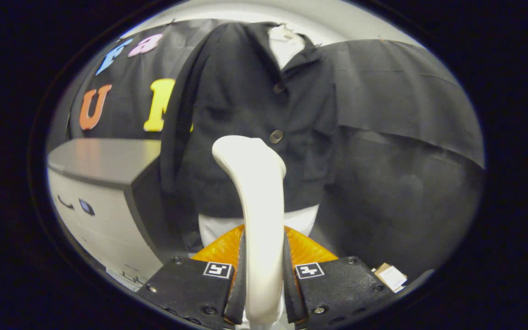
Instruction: Iron the clothes twice with a garment steamer, once on the left side and once on the right side.
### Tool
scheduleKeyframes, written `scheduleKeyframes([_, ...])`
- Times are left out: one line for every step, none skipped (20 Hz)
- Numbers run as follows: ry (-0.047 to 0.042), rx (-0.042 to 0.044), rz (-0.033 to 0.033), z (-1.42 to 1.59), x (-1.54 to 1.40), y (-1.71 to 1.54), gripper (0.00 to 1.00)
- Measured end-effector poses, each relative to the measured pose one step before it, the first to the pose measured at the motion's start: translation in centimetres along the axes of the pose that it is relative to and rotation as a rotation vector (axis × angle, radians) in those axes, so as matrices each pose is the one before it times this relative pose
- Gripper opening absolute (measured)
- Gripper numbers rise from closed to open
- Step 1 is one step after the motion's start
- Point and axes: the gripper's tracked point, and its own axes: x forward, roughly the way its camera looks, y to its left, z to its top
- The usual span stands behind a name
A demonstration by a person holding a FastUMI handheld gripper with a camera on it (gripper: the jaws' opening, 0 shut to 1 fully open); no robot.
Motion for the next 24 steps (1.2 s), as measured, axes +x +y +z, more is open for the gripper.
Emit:
scheduleKeyframes([-0.04058, 0.02527, -0.01936, 2.289, -0.549, -1.602, 0.37])
scheduleKeyframes([-0.04171, 0.02685, -0.01495, 2.498, -0.577, -1.563, 0.37])
scheduleKeyframes([-0.04508, 0.02539, -0.01204, 2.691, -0.243, -1.464, 0.37])
scheduleKeyframes([-0.04582, 0.02165, -0.00900, 2.593, -0.109, -1.362, 0.37])
scheduleKeyframes([-0.04638, 0.02564, -0.00770, 2.658, 0.377, -1.036, 0.37])
scheduleKeyframes([-0.04004, 0.02293, -0.00332, 2.578, 0.768, -0.648, 0.37])
scheduleKeyframes([-0.03760, 0.02373, 0.00479, 1.999, 0.854, -0.589, 0.37])
scheduleKeyframes([-0.04358, 0.02203, 0.00979, 2.220, 0.776, -0.482, 0.37])
scheduleKeyframes([-0.04280, 0.01179, 0.00729, 1.925, 1.217, -0.575, 0.37])
scheduleKeyframes([-0.04238, 0.00258, 0.00367, 1.714, 1.195, -0.748, 0.37])
scheduleKeyframes([-0.03585, 0.00636, -0.00025, 1.487, 1.406, -0.640, 0.37])
scheduleKeyframes([-0.02593, 0.01089, 0.00109, 1.300, 1.540, -0.518, 0.37])
scheduleKeyframes([-0.01940, 0.01343, 0.01059, 0.621, 0.297, 0.416, 0.37])
scheduleKeyframes([-0.01312, 0.01119, 0.00733, 1.005, 1.351, -0.129, 0.37])
scheduleKeyframes([-0.01160, 0.00903, 0.00635, 0.678, 1.502, -0.046, 0.37])
scheduleKeyframes([-0.01247, 0.00642, 0.01040, 0.644, 1.351, 0.068, 0.37])
scheduleKeyframes([-0.01695, 0.00673, 0.00958, 0.408, 1.265, 0.181, 0.37])
scheduleKeyframes([-0.00884, -0.00592, 0.01000, 0.472, 1.330, 0.276, 0.37])
scheduleKeyframes([-0.00443, -0.00052, 0.01389, 0.139, 1.444, 0.348, 0.37])
scheduleKeyframes([0.00383, 0.00552, 0.02085, 0.006, 1.202, 0.555, 0.37])
scheduleKeyframes([0.00908, 0.00992, 0.01732, -0.348, 0.896, 0.621, 0.37])
scheduleKeyframes([0.00863, -0.00337, 0.01352, -0.453, 0.892, 0.513, 0.37])
scheduleKeyframes([0.00829, -0.01403, 0.00981, -0.682, 0.952, 0.485, 0.37])
scheduleKeyframes([0.01315, -0.01375, 0.00891, -0.542, 0.781, 0.349, 0.37])
